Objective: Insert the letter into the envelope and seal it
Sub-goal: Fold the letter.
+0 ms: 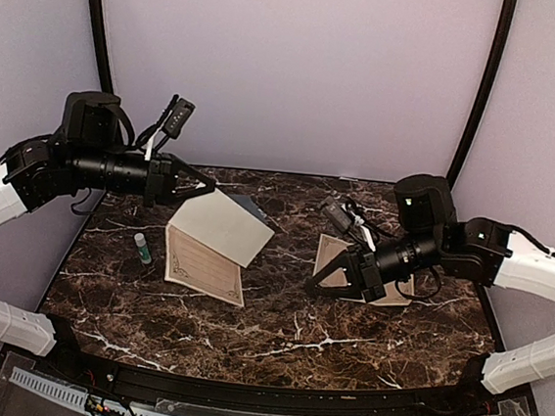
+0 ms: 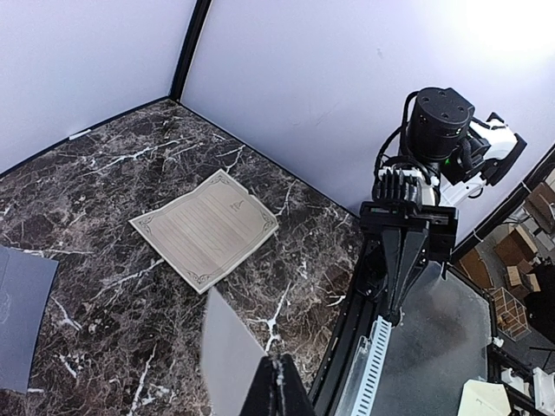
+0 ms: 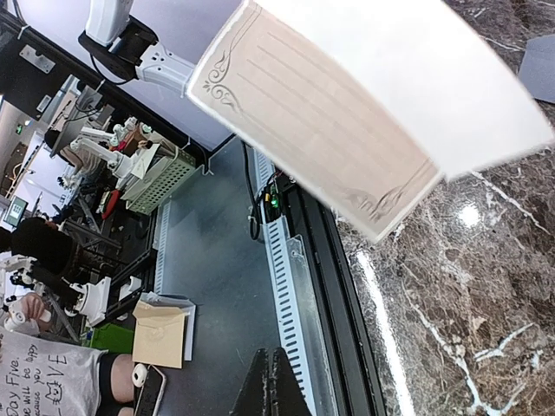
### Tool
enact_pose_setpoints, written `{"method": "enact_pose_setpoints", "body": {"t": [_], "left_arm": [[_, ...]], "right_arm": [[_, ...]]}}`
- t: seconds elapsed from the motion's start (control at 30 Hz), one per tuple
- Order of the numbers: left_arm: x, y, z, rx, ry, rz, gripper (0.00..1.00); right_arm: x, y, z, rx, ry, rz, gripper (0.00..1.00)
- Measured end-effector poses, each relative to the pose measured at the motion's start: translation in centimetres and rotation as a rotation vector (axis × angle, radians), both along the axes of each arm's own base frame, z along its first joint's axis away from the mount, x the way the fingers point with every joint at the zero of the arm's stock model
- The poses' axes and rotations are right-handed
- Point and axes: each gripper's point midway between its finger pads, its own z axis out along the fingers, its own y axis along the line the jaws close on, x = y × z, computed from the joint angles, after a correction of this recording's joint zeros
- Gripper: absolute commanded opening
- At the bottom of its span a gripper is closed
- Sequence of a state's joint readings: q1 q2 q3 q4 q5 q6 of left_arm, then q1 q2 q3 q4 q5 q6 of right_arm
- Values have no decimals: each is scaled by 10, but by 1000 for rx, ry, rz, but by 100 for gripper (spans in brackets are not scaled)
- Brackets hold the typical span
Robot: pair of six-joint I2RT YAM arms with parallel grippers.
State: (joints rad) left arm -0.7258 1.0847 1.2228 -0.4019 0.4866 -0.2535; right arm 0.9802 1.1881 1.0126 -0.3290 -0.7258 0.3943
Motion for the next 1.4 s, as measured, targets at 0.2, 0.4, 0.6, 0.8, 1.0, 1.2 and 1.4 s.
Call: {"method": "enact_pose_setpoints", "body": {"t": [0.2,0.4,0.6,0.8,1.0,1.2,1.4], "left_arm": [[-8,-1,4,-15,0,-43,0],[-25,-16,3,-51,53,-181,0],[-45,-33,-4,-61,117,-302,0],[-64,-48,-12,-58,174,-404,0],[-70,-52,-14,-60,197,-439,0],[-72,-52,-12,-65,199,-454,0],[-71,-54,-10,-68,196,-456,0]], "right_arm": [[-1,-10,8,0,-18,-40,37],[11,-2,23,11,-41,-89,63],[17,15,49,61,-113,-97,72],[19,37,50,59,-134,-62,72],[4,53,38,48,-121,16,68],[-5,59,32,42,-110,56,43],[-7,62,35,61,-110,67,19]]}}
